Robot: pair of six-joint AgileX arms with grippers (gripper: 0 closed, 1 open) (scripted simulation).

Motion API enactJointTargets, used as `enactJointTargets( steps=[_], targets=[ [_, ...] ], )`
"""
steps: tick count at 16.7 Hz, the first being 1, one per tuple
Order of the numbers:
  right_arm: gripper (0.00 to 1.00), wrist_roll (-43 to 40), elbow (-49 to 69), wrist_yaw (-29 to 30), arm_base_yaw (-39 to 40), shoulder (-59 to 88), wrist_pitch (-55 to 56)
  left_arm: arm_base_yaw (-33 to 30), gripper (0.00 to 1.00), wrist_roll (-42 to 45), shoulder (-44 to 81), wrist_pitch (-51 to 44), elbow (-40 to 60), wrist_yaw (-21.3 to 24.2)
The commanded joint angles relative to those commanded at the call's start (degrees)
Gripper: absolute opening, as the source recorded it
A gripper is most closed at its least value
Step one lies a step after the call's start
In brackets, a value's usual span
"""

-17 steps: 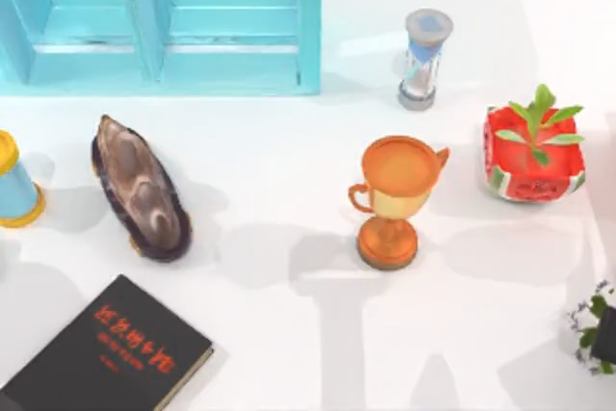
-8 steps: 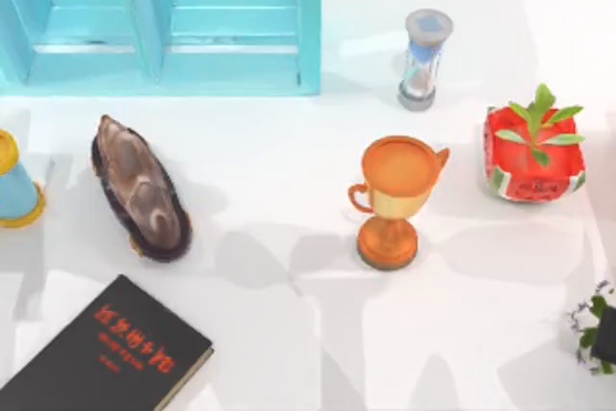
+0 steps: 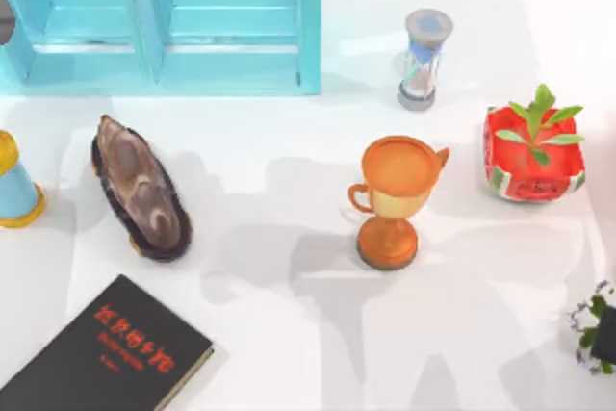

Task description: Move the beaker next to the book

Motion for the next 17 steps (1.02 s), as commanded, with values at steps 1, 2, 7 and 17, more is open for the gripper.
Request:
enactJointTargets(
  steps=[1,2,7,17],
  targets=[
    [1.0,0.0,0.0,0.0,0.0,0.0,0.0,-1.4,0.0,-3.8,-1.1,0.2,-0.4,-0.1],
    [1.0,0.0,0.0,0.0,0.0,0.0,0.0,-3.0,0.0,-7.4,-2.2,0.4,-0.9,-0.1],
    [1.0,0.0,0.0,0.0,0.0,0.0,0.0,-11.1,0.0,-23.6,-7.3,1.0,-3.5,0.3],
    [1.0,0.0,0.0,0.0,0.0,0.0,0.0,-22.0,0.0,-55.1,-15.4,-0.2,-11.3,1.1]
  ],
)
